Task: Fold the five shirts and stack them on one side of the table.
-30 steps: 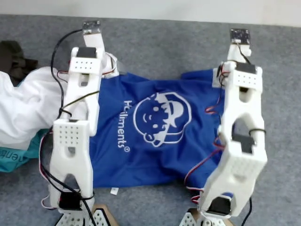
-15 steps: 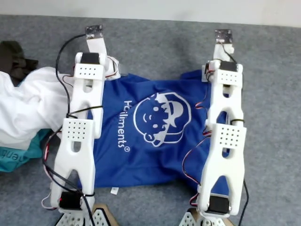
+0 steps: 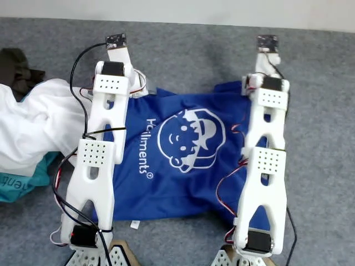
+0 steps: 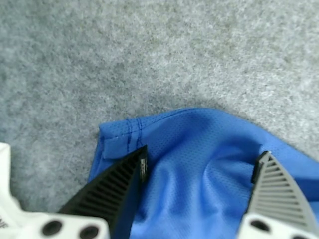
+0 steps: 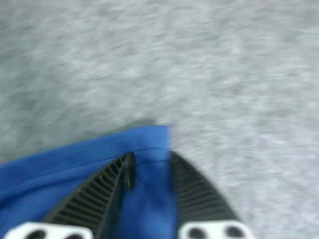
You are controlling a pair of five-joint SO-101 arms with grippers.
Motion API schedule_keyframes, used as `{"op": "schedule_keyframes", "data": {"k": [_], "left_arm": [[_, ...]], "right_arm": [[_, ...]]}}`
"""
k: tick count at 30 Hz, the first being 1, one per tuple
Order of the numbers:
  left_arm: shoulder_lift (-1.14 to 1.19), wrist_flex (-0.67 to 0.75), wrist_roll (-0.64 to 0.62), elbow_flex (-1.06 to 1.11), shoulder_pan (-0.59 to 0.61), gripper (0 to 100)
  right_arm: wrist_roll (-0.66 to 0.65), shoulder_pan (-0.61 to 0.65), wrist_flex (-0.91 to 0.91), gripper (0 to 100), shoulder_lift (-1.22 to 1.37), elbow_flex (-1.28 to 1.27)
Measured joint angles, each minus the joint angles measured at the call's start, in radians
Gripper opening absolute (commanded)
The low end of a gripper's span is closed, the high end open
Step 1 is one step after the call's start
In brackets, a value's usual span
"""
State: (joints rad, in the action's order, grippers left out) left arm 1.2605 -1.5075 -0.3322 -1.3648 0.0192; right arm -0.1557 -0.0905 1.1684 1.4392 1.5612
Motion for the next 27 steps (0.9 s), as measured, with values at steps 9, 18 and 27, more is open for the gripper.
{"op": "schedule_keyframes", "data": {"k": [9, 18, 27], "left_arm": [[0.0, 0.034, -0.005, 0.0, -0.009, 1], [0.003, 0.054, -0.006, -0.068, -0.011, 1], [0.002, 0.167, -0.006, -0.212, -0.043, 1]], "right_arm": [[0.0, -0.003, 0.003, 0.5, 0.046, 0.084], [0.0, -0.023, -0.1, 0.5, 0.049, 0.084], [0.095, -0.035, -0.199, 0.5, -0.021, 0.084]]}}
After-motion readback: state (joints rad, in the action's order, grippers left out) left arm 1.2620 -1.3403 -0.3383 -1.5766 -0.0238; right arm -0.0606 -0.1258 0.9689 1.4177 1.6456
